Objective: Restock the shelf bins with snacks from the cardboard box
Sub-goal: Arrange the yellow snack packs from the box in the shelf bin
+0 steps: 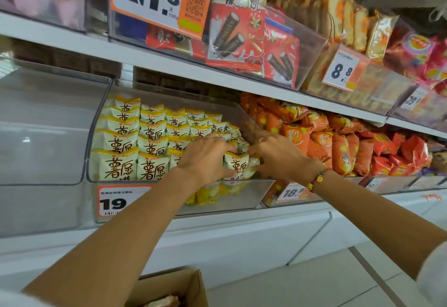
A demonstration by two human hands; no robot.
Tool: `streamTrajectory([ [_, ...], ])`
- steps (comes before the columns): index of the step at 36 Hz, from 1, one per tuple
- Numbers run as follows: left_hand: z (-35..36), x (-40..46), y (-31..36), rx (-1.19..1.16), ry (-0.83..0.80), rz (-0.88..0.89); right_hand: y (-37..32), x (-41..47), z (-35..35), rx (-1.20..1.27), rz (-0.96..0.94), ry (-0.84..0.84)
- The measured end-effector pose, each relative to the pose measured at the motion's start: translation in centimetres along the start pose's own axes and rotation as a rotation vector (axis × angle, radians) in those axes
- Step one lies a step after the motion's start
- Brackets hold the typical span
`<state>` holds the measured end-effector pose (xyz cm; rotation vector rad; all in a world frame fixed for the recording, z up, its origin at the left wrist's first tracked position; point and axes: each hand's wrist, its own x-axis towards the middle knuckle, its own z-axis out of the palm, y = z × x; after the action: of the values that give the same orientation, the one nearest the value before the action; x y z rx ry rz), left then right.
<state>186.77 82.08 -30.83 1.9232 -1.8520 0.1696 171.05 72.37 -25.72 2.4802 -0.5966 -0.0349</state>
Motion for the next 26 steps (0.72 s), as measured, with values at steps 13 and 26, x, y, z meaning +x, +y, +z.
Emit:
streamTrajectory([
  [13, -1.1, -0.5, 1.1, 0.113, 0.062, 0.111, -2.7, -0.8, 0.4, 0.36, 0.208, -0.094],
  [26, -3.8, -9.4, 1.3, -0.074, 0.193, -0.073, -3.2, -7.0, -4.1, 0.832, 0.171, 0.054],
])
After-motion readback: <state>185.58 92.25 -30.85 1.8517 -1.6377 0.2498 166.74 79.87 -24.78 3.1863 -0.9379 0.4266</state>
